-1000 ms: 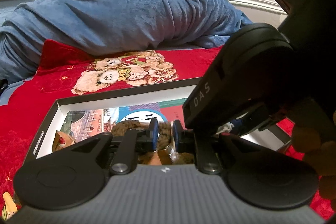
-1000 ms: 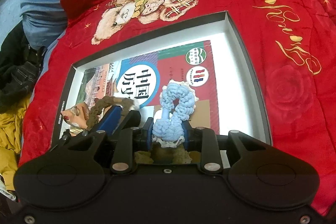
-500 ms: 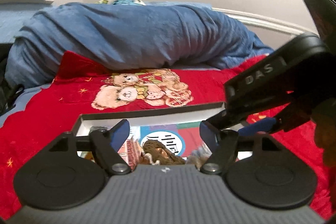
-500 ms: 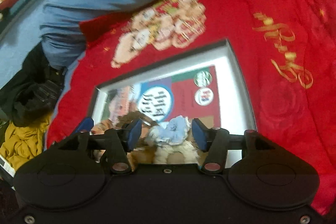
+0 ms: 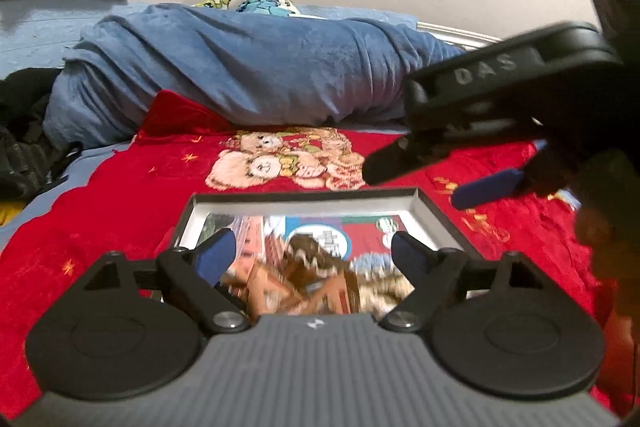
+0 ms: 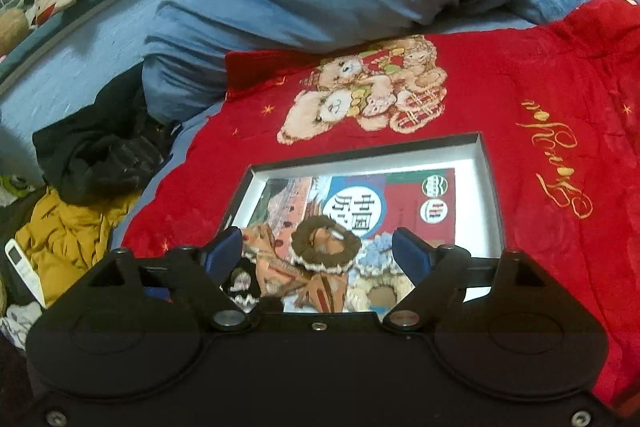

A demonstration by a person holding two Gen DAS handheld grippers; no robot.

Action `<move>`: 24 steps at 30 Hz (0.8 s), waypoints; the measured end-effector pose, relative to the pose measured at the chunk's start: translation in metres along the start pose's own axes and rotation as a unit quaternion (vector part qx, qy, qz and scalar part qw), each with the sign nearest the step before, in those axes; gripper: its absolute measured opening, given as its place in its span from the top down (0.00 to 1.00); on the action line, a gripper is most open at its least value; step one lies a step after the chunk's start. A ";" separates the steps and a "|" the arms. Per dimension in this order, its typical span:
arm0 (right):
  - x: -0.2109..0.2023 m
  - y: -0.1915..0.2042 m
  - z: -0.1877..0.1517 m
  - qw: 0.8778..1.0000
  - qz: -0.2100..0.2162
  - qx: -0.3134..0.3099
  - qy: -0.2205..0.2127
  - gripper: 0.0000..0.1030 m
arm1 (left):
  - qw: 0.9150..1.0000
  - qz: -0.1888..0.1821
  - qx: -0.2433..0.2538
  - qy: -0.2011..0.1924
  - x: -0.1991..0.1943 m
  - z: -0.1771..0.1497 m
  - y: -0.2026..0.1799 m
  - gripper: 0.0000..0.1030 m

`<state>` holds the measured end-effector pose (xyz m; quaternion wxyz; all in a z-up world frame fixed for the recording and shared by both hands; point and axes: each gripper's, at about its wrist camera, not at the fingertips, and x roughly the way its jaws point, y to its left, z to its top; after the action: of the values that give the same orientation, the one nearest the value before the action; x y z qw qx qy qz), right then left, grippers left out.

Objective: Organize objects
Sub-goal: 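Withdraw both open tools from the box toward the binder clips, then close left tool on the teal binder clip while right tool closes on the blue clip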

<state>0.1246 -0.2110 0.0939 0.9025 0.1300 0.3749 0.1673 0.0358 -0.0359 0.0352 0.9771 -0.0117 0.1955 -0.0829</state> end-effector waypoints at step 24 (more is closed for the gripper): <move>0.021 -0.054 -0.064 0.994 0.001 0.008 0.105 0.21 | 0.988 0.047 0.029 0.146 0.000 -0.085 -0.061 0.28</move>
<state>0.1032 -0.2447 0.0170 0.8572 0.1193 0.4685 0.1776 -0.0068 -0.0952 -0.0399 0.9409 0.0380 0.3336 -0.0438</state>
